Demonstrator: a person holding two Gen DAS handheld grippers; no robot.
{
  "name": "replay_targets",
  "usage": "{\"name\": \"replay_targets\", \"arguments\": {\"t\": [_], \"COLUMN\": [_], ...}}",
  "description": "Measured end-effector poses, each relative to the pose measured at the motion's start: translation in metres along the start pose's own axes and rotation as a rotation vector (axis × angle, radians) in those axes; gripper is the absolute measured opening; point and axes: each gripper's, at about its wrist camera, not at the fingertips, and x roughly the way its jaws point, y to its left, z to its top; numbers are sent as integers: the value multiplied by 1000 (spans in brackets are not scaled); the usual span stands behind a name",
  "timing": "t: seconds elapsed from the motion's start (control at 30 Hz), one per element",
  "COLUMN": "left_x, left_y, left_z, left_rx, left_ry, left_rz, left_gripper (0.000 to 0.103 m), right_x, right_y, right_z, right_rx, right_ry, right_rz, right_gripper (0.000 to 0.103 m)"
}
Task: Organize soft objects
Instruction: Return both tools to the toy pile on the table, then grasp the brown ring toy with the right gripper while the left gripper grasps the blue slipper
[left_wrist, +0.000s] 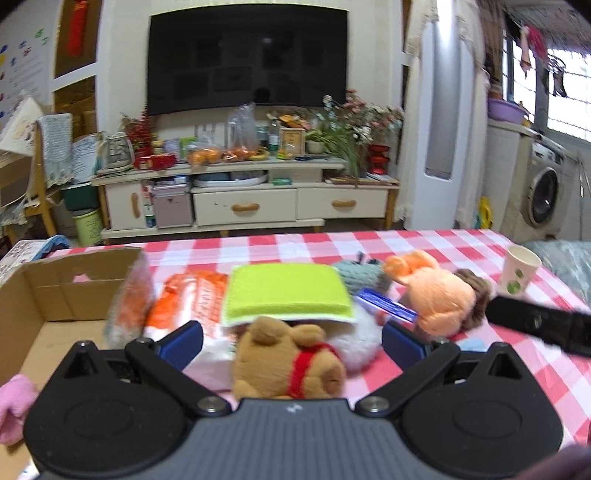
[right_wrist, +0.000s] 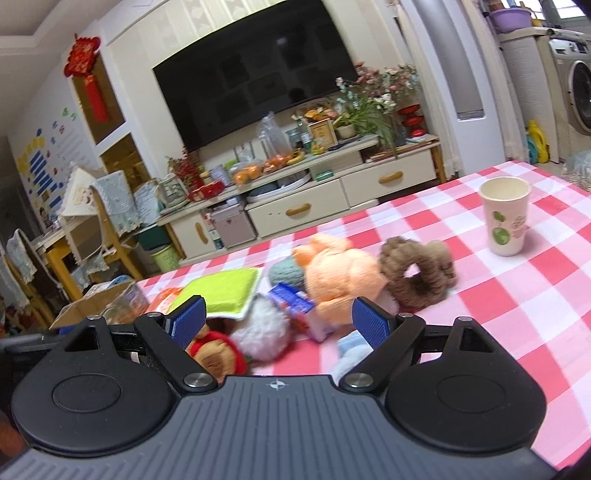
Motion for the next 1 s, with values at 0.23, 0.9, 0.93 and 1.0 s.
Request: {"name": "replay_targets", "arguments": {"t": [0.23,0.9,0.93,1.0], "left_x": [10,46,50,56], "left_y": [-31,-115,-116,-118], "left_z": [-7,-44,-45,-46], "left_rx": [59,208,201,179], "left_ry": [33,195,207,223], "left_rz": [-68,-288,-285,-284], "left_gripper": [102,102,102,102], "right_x": [4,77,81,87], "right_y": [-15,-20,-19,-24], "right_z": [1,20,20,24], "right_rx": [40,-103,-116,-115], "right_ry": [-30,-17,-11,3], "right_rz": [-93,-186,-188,-188], "right_gripper": [103,103,103,103]}}
